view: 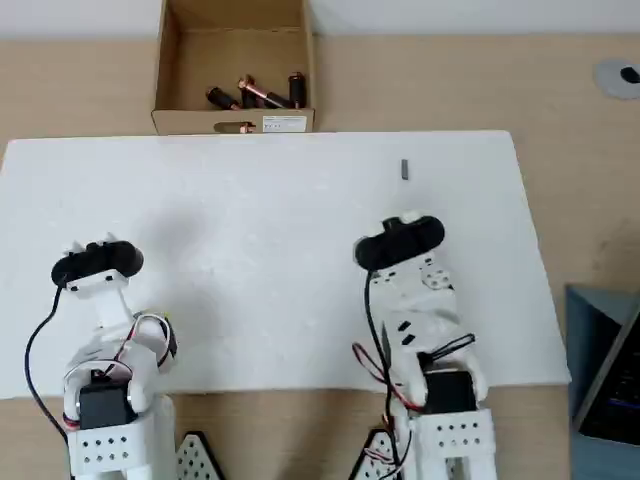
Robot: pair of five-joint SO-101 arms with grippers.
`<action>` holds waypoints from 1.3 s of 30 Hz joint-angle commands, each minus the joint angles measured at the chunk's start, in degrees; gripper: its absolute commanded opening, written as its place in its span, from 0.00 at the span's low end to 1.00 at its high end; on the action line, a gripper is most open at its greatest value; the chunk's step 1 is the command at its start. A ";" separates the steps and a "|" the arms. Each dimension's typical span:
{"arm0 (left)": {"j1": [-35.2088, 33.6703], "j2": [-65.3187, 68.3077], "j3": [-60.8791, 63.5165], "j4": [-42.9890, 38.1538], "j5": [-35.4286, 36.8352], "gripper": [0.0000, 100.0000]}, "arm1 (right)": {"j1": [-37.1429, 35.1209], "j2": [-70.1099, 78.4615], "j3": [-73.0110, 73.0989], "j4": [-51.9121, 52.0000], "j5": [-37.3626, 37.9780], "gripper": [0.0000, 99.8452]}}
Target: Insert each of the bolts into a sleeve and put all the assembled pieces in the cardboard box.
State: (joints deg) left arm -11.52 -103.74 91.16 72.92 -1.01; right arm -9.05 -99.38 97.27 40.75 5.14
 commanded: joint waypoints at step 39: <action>0.44 -0.48 -0.26 -0.35 -0.26 0.00 | -2.59 -2.77 -0.04 9.58 0.62 0.01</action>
State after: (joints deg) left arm -11.52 -103.74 91.16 72.92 -1.01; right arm -11.16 -101.14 97.27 50.15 5.32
